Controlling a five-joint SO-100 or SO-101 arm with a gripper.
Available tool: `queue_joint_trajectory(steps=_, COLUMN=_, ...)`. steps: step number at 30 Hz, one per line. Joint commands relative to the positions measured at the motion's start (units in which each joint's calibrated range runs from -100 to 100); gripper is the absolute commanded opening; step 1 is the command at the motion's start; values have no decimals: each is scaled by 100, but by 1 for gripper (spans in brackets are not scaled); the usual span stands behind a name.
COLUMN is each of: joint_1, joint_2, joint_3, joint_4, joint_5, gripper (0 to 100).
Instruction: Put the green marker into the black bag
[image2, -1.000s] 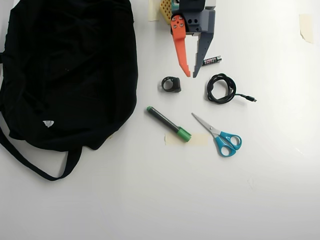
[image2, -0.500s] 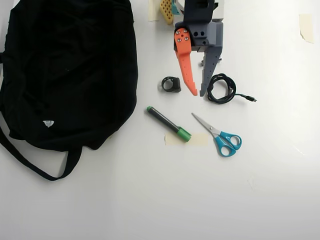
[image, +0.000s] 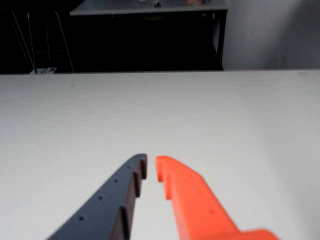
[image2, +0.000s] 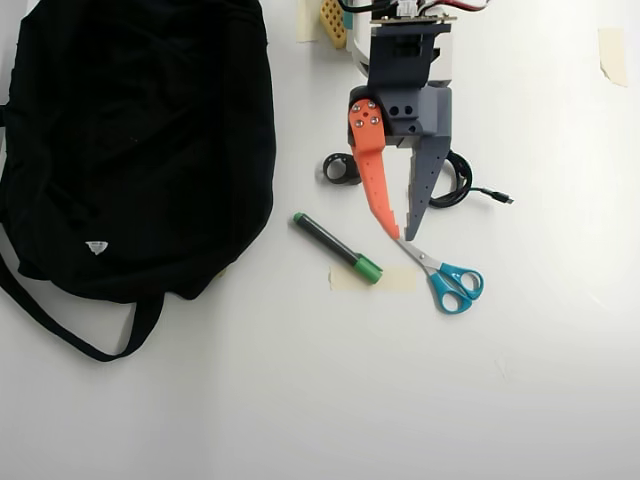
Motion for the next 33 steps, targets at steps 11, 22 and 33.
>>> queue_joint_trajectory(steps=11, joint_1=-41, joint_2=776, joint_3=-747, joint_4=-713, joint_5=26, gripper=2)
queue_joint_trajectory(steps=22, joint_1=12, joint_2=818, joint_3=-648, joint_4=-851, joint_5=26, gripper=2)
queue_joint_trajectory(steps=33, joint_1=-3, joint_2=776, joint_3=-657, joint_4=-799, joint_5=-11, gripper=2)
